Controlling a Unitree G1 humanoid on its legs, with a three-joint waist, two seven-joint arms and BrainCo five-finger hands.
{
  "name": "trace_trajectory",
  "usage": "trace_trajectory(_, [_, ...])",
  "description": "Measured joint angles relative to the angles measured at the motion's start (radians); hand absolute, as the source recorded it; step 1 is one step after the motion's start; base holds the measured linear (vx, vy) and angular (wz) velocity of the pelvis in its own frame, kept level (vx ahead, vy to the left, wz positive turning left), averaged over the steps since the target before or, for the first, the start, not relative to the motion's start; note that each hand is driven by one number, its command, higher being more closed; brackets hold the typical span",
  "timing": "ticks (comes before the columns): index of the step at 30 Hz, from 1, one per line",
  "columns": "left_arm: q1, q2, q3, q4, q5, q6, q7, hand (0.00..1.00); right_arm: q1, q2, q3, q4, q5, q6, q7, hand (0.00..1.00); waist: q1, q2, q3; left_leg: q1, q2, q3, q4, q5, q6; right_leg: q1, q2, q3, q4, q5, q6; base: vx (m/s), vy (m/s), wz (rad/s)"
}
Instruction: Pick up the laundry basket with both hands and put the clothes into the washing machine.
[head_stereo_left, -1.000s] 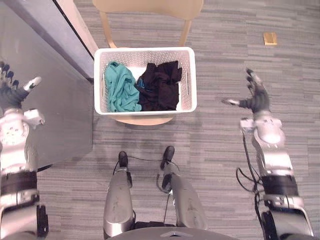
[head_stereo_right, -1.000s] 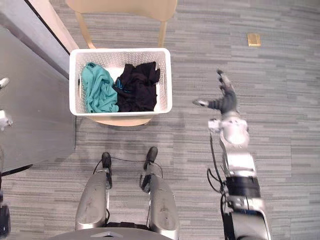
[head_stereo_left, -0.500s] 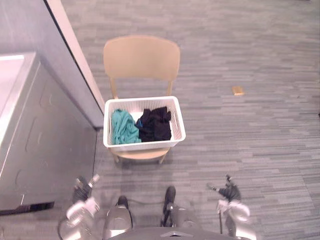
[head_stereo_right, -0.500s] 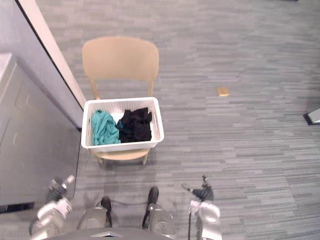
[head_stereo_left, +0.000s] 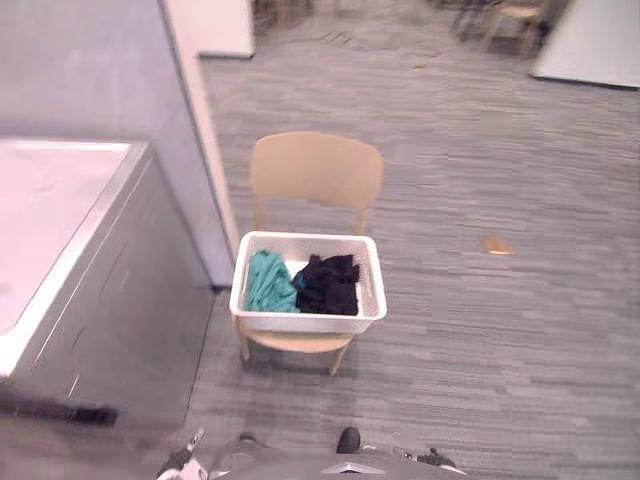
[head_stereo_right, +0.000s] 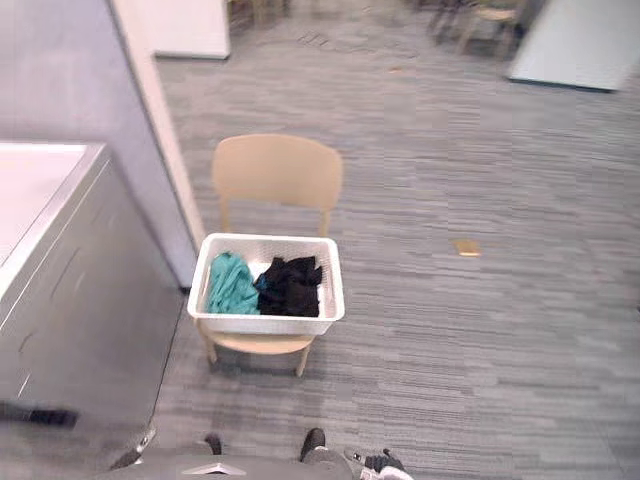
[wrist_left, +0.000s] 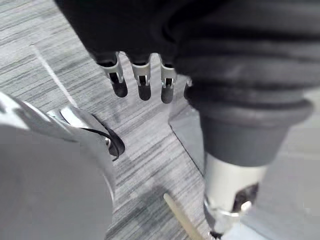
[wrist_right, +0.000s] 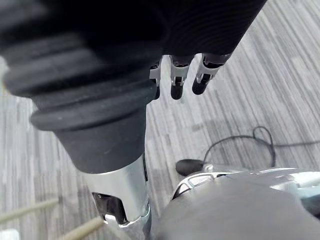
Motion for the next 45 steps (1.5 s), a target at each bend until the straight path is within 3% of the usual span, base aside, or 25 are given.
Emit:
trace_trajectory(1, [-0.013, 0.007, 0.009, -0.005, -0.007, -0.008, 0.000, 0.00, -0.026, 0.009, 0.006, 0.001, -0.001, 0.000, 0.002, 0.00, 0.005, -0.026, -0.003, -0.004, 0.002, -0.017, -0.081, 0.055, -0.011, -0.047, -0.026, -0.037, 0.017, -0.017, -0.027, -0.09, -0.050, 1.34])
trace_trajectory(2, [-0.029, 0.005, 0.026, -0.002, -0.007, -0.006, 0.001, 0.00, -0.050, 0.013, 0.002, -0.002, -0.001, 0.000, 0.005, 0.00, 0.012, -0.032, 0.019, -0.038, 0.020, 0.059, 0.004, 0.018, 0.021, -0.057, -0.044, -0.062, 0.038, -0.018, -0.033, -0.07, -0.020, 1.01])
trace_trajectory(3, [-0.041, -0.001, 0.045, -0.003, -0.016, -0.003, 0.001, 0.00, -0.092, 0.014, -0.001, -0.028, -0.001, -0.002, 0.008, 0.00, 0.017, -0.033, 0.039, -0.094, 0.060, 0.203, 0.267, -0.102, 0.073, -0.077, -0.074, -0.088, 0.080, -0.025, -0.042, -0.09, -0.008, 0.73])
trace_trajectory(4, [-0.026, 0.001, 0.042, 0.006, -0.011, -0.003, 0.002, 0.00, -0.120, 0.008, -0.005, -0.045, 0.000, -0.009, 0.009, 0.00, 0.021, -0.032, 0.050, -0.055, 0.105, 0.292, 0.381, -0.151, 0.077, -0.065, -0.094, -0.109, 0.092, -0.025, -0.043, -0.12, 0.002, 0.70])
trace_trajectory(10, [-0.032, 0.014, -0.027, 0.034, 0.054, 0.016, 0.031, 0.00, -0.132, -0.034, -0.015, -0.044, 0.052, -0.041, -0.011, 0.00, -0.054, 0.012, 0.015, 0.159, 0.329, 0.515, 0.300, -0.119, 0.077, -0.046, -0.240, -0.284, 0.143, 0.013, 0.006, -0.14, 0.252, 1.12])
trace_trajectory(11, [-0.039, 0.009, -0.056, 0.030, 0.062, 0.017, 0.028, 0.00, -0.128, -0.055, -0.045, -0.024, 0.051, -0.039, -0.011, 0.00, -0.070, 0.045, -0.003, 0.163, 0.322, 0.501, 0.206, -0.074, -0.004, -0.061, -0.263, -0.320, 0.153, 0.037, 0.028, -0.18, 0.457, 1.30])
trace_trajectory(13, [-0.045, 0.046, -0.160, 0.009, 0.077, 0.016, 0.022, 0.00, -0.124, -0.034, -0.088, 0.059, 0.051, -0.015, -0.011, 0.00, -0.069, 0.032, 0.006, 0.171, 0.270, 0.485, 0.089, -0.141, -0.144, -0.043, -0.260, -0.305, 0.092, 0.068, 0.034, -0.23, 0.457, 1.32])
trace_trajectory(15, [-0.031, 0.099, -0.233, -0.001, 0.081, 0.015, 0.010, 0.00, -0.096, 0.024, -0.110, 0.096, 0.070, 0.004, -0.008, 0.00, -0.057, -0.027, 0.002, 0.182, 0.209, 0.442, 0.098, -0.153, -0.142, 0.016, -0.297, -0.273, 0.049, 0.147, 0.030, -0.12, 0.245, 0.85])
trace_trajectory(20, [0.002, 0.098, -0.347, -0.021, 0.144, -0.008, -0.002, 0.00, -0.070, 0.011, -0.087, 0.081, 0.031, 0.019, -0.006, 0.00, -0.050, -0.050, -0.010, 0.182, 0.131, 0.348, 0.109, -0.183, -0.107, 0.093, -0.409, -0.287, 0.117, 0.196, 0.046, -0.08, 0.140, 0.65])
trace_trajectory(22, [0.001, 0.092, -0.375, -0.017, 0.191, -0.016, -0.001, 0.00, -0.069, -0.014, -0.090, 0.078, 0.031, 0.021, -0.005, 0.00, -0.066, -0.023, 0.002, 0.194, 0.088, 0.284, 0.072, -0.167, -0.070, 0.078, -0.453, -0.138, 0.214, 0.257, -0.040, -0.06, 0.112, 0.94])
trace_trajectory(23, [0.004, 0.083, -0.380, -0.015, 0.210, -0.018, 0.000, 0.00, -0.061, -0.032, -0.093, 0.073, 0.031, 0.018, -0.004, 0.00, -0.069, -0.015, 0.006, 0.198, 0.070, 0.244, 0.050, -0.148, -0.050, 0.052, -0.454, -0.010, 0.262, 0.330, -0.133, -0.08, 0.131, 1.30])
trace_trajectory(24, [0.007, 0.079, -0.379, -0.015, 0.227, -0.018, -0.001, 0.00, -0.051, -0.036, -0.090, 0.049, 0.030, 0.021, -0.006, 0.00, -0.075, 0.011, 0.007, 0.210, 0.059, 0.192, 0.018, -0.128, -0.035, 0.021, -0.419, 0.188, 0.335, 0.359, -0.093, -0.04, 0.120, 1.46])
trace_trajectory(25, [0.006, 0.088, -0.348, -0.006, 0.242, -0.017, 0.005, 0.00, -0.036, -0.016, -0.091, 0.019, 0.032, 0.020, -0.004, 0.00, -0.070, 0.026, 0.014, 0.202, 0.066, 0.131, 0.024, -0.127, -0.031, 0.016, -0.307, 0.303, 0.405, 0.100, 0.031, -0.04, 0.065, 1.31])
trace_trajectory(26, [0.006, 0.097, -0.320, -0.003, 0.248, -0.016, 0.009, 0.00, -0.034, 0.005, -0.088, 0.001, 0.032, 0.019, -0.004, 0.00, -0.068, 0.014, 0.011, 0.193, 0.070, 0.117, 0.025, -0.125, -0.030, 0.017, -0.242, 0.326, 0.413, 0.010, 0.047, 0.01, -0.003, 0.99])
trace_trajectory(27, [0.014, 0.098, -0.268, 0.007, 0.250, -0.011, 0.009, 0.00, -0.044, 0.045, -0.072, -0.011, 0.041, 0.010, -0.004, 0.00, -0.052, -0.017, 0.015, 0.184, 0.056, 0.097, 0.023, -0.132, -0.039, 0.044, -0.191, 0.319, 0.403, -0.065, -0.012, -0.01, -0.005, 0.75])
trace_trajectory(28, [0.020, 0.094, -0.221, 0.019, 0.255, -0.001, 0.008, 0.00, -0.049, 0.070, -0.071, -0.017, 0.055, 0.002, -0.003, 0.00, -0.042, -0.028, 0.019, 0.180, 0.064, 0.080, 0.011, -0.134, -0.031, 0.043, -0.177, 0.329, 0.414, -0.027, 0.018, 0.00, 0.009, 0.72])
trace_trajectory(30, [0.016, 0.089, -0.179, 0.026, 0.272, 0.016, 0.007, 0.00, -0.050, 0.099, -0.062, -0.056, 0.075, -0.011, -0.003, 0.00, -0.050, -0.052, 0.029, 0.220, 0.060, 0.074, -0.068, -0.142, 0.017, -0.042, -0.199, 0.308, 0.554, 0.059, -0.048, 0.05, -0.041, 0.92])
trace_trajectory(31, [0.008, 0.082, -0.147, 0.020, 0.275, 0.017, 0.008, 0.00, -0.047, 0.100, -0.074, -0.074, 0.079, -0.022, -0.002, 0.00, -0.063, -0.029, 0.046, 0.156, 0.088, 0.152, 0.131, -0.167, 0.067, -0.053, -0.174, 0.301, 0.576, -0.116, 0.048, 0.13, -0.068, 0.98])
trace_trajectory(32, [0.005, 0.077, -0.132, 0.020, 0.281, 0.018, 0.007, 0.00, -0.049, 0.101, -0.073, -0.083, 0.081, -0.029, -0.002, 0.00, -0.064, -0.022, 0.053, 0.157, 0.111, 0.148, 0.146, -0.200, 0.020, -0.049, -0.135, 0.297, 0.560, -0.180, 0.062, 0.13, -0.147, 0.70])
trace_trajectory(33, [-0.004, 0.085, -0.080, 0.016, 0.288, 0.020, 0.008, 0.00, -0.054, 0.124, -0.071, -0.074, 0.089, -0.025, -0.003, 0.00, -0.051, -0.073, 0.051, 0.164, 0.084, 0.140, 0.145, -0.204, -0.007, -0.047, -0.083, 0.293, 0.494, -0.227, 0.060, 0.06, -0.184, 0.42])
trace_trajectory(35, [-0.030, 0.077, -0.043, 0.023, 0.288, 0.019, 0.006, 0.00, -0.036, 0.138, -0.080, -0.077, 0.100, -0.024, -0.003, 0.00, -0.058, -0.073, 0.046, 0.158, 0.076, 0.091, 0.119, -0.197, -0.018, -0.005, -0.024, 0.237, 0.369, -0.288, 0.025, 0.09, -0.270, 0.71])
trace_trajectory(37, [-0.037, 0.030, -0.003, 0.010, 0.287, 0.018, 0.006, 0.00, -0.038, 0.128, -0.098, -0.083, 0.113, -0.029, -0.005, 0.00, -0.059, -0.055, 0.026, 0.147, 0.095, 0.083, 0.138, -0.196, -0.028, 0.004, -0.014, 0.184, 0.321, -0.280, 0.027, 0.19, -0.148, 0.53])
trace_trajectory(39, [-0.036, -0.028, 0.005, 0.004, 0.287, 0.019, 0.006, 0.00, -0.038, 0.107, -0.121, -0.114, 0.119, -0.039, -0.006, 0.00, -0.078, 0.022, 0.016, 0.147, 0.135, 0.077, 0.217, -0.259, -0.058, 0.045, 0.025, 0.134, 0.291, -0.274, 0.021, 0.25, -0.047, 0.41])
trace_trajectory(43, [-0.033, -0.050, 0.014, -0.037, 0.279, 0.020, 0.006, 0.00, -0.051, 0.129, -0.079, -0.141, 0.118, -0.040, -0.006, 0.00, -0.073, 0.040, 0.009, 0.030, 0.166, 0.065, 0.539, -0.247, -0.063, 0.124, 0.064, 0.141, 0.234, -0.277, 0.021, 0.14, -0.013, 0.00])
trace_trajectory(45, [-0.037, -0.052, 0.016, -0.065, 0.263, 0.019, 0.009, 0.00, -0.049, 0.141, -0.030, -0.165, 0.118, -0.041, -0.006, 0.00, -0.057, 0.041, 0.014, -0.078, 0.188, 0.048, 0.755, -0.137, -0.101, 0.149, 0.074, 0.163, 0.221, -0.278, 0.024, 0.12, 0.048, -0.31])
